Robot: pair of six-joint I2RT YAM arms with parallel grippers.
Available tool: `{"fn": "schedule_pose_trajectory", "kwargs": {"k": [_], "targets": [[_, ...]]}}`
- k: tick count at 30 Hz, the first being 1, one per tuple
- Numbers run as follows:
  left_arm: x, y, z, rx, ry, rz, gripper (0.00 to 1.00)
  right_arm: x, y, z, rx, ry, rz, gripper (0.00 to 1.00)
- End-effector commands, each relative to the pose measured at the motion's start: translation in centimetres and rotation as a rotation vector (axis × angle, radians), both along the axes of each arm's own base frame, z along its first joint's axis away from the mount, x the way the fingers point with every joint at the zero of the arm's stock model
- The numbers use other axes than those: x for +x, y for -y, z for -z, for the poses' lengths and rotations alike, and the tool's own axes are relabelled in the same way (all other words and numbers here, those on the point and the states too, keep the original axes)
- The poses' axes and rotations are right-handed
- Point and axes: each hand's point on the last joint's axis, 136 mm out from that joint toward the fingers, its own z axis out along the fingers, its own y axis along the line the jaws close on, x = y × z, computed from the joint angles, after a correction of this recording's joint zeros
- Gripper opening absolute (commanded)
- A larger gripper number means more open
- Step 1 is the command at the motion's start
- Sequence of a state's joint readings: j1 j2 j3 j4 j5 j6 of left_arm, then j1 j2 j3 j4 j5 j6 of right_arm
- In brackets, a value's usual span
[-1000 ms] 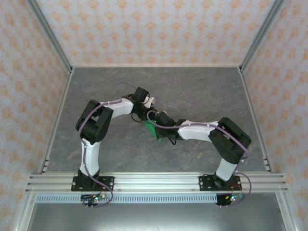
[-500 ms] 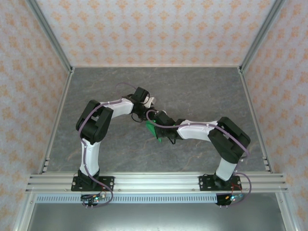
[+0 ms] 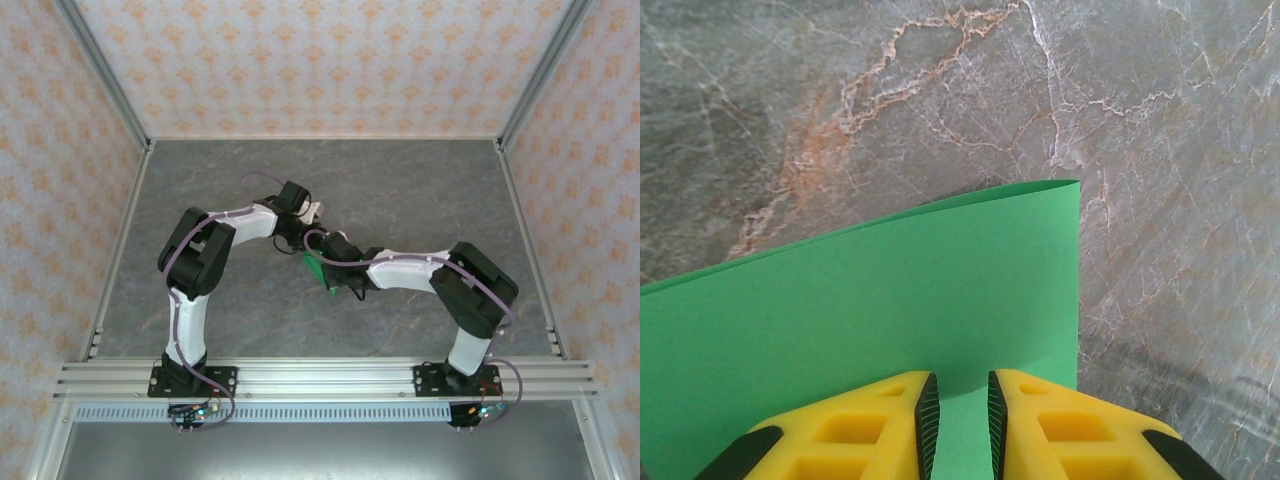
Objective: Fold a paper plane with a square sheet of paper (fold left side to right side)
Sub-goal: Third fold the triangle at the center of the table.
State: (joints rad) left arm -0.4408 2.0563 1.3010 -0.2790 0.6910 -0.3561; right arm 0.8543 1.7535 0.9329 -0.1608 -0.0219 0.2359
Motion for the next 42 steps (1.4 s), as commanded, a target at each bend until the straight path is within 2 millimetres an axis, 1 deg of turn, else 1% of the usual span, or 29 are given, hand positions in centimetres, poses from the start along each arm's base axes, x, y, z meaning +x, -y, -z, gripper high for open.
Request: {"fn": "schedule_pose_trajectory", "kwargs": {"k": [1,6,8,11,15,21,25,26,27,29,32,34,37,39,42], "targets": [[-2.2,-1.0,2.7,0.09,-0.066,0.023,0.25,0.2,1.0,0.6,-0.054,-0.014,0.03,0.0],[-2.2,-0.9,2.4,0.086,-0.064,0.022,0.26,0.2,1.0,0.9,-0.062,-0.022,0.024,0.0],[-2.1,-0.8,1.9,0.075,-0.056,0.023,0.26,0.0,1.0,1.1,-0.068,-0.031,0.019,0.0],[-1.7,-0.6,0.3,0.06,-0.031,0.025,0.28,-0.2,1.1,1.6,-0.084,-0.047,0.008,0.0],[-0.6,-0.8,-2.3,0.044,0.007,0.021,0.31,-0.8,1.1,2.3,-0.091,-0.076,-0.014,0.0],[1.5,-2.7,-5.3,0.035,0.036,-0.013,0.36,-1.3,0.9,2.9,-0.091,-0.106,-0.039,0.0],[2.1,-4.4,-6.8,0.033,0.062,-0.055,0.38,-1.5,0.8,3.0,-0.089,-0.116,-0.053,0.0],[2.0,-5.0,-6.6,0.039,0.058,-0.066,0.38,-1.5,0.8,2.9,-0.088,-0.115,-0.055,0.0],[1.8,-5.5,-7.9,0.034,0.085,-0.077,0.37,-1.5,0.7,2.9,-0.087,-0.116,-0.056,0.0],[1.0,-6.1,-8.1,0.036,0.092,-0.092,0.33,-1.6,0.7,2.9,-0.081,-0.116,-0.058,0.0],[-0.9,-6.4,-8.0,0.002,0.083,-0.121,0.25,-1.6,0.5,2.8,-0.074,-0.117,-0.06,0.0],[-2.1,-6.3,-7.6,-0.041,0.065,-0.145,0.23,-1.6,0.5,2.9,-0.072,-0.119,-0.061,0.0],[-3.6,-5.3,-7.0,-0.105,0.041,-0.151,0.22,-1.7,0.6,3.0,-0.075,-0.12,-0.065,0.0],[-4.5,-4.0,-6.4,-0.131,0.018,-0.128,0.22,-1.7,0.6,3.0,-0.077,-0.119,-0.066,0.0],[-5.1,-2.5,-5.8,-0.135,0.006,-0.102,0.22,-1.8,0.6,3.0,-0.076,-0.122,-0.069,0.0]]}}
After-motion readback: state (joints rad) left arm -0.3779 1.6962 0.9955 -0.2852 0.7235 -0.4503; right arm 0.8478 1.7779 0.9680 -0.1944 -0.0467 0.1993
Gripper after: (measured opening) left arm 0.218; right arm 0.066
